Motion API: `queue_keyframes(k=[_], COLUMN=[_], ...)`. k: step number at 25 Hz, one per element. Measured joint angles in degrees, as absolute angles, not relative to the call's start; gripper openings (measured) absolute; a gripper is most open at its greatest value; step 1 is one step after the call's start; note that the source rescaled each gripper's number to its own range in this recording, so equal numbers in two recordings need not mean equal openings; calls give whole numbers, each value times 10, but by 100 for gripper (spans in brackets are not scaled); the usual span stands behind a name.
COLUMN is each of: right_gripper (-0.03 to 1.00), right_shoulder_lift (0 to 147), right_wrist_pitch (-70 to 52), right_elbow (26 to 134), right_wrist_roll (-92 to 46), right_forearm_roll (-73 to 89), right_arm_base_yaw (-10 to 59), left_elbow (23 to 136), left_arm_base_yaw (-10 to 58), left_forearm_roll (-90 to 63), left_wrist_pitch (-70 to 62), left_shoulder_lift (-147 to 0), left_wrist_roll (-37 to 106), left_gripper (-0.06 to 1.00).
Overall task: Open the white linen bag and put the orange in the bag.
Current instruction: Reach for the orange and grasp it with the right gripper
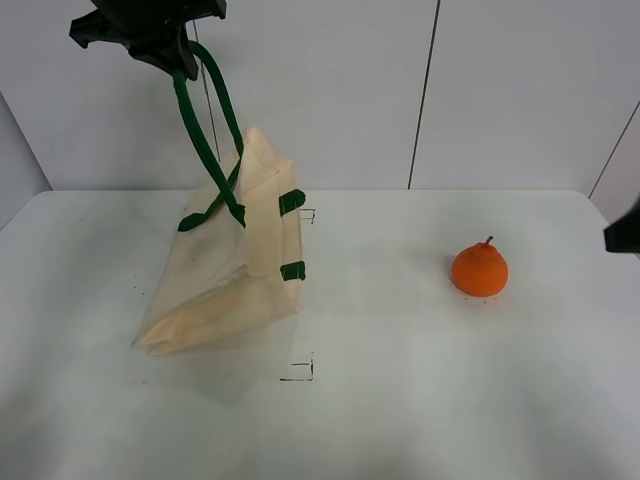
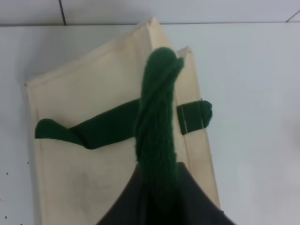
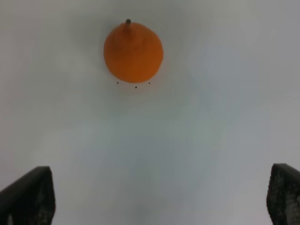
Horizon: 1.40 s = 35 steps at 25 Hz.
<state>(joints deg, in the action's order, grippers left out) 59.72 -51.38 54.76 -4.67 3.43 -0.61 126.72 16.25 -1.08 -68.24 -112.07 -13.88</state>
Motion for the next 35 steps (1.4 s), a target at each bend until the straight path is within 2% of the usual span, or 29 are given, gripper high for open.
queue_keyframes(k=[6, 12, 19, 29, 30, 31, 32, 35], right_gripper=[100, 100, 100, 100, 96, 88, 73, 11], right_shoulder_lift=[865, 1062, 1184, 1270, 1274, 1277, 1277, 1270], right_wrist_pitch=[-537, -593, -593, -522, -521, -521, -519, -519], right_elbow=[748, 906, 928, 929, 929, 929, 929, 930], right_wrist_roll=[-57, -54, -29, -20, -20, -20, -19, -17], right_forearm_roll=[87, 60, 26, 18, 18, 18, 18, 20], right_arm_base_yaw=[-6, 33, 45, 45, 45, 45, 45, 45], left_elbow=[1267, 1267, 1267, 1267, 1267, 1267, 1267, 1267], left_arm_base_yaw=[162, 162, 162, 162, 162, 162, 162, 162], left_forearm_roll=[-30, -32, -32, -32, -32, -32, -32, -32], left_wrist_pitch=[-682, -682, -682, -682, -682, -682, -682, -682], left_shoulder_lift=[-1121, -1121, -1121, -1121, -1121, -1121, -1121, -1121], left_wrist_roll=[-139, -139, -138, -137, -137, -137, -137, -137], left_gripper=[0, 0, 0, 0, 0, 0, 0, 0])
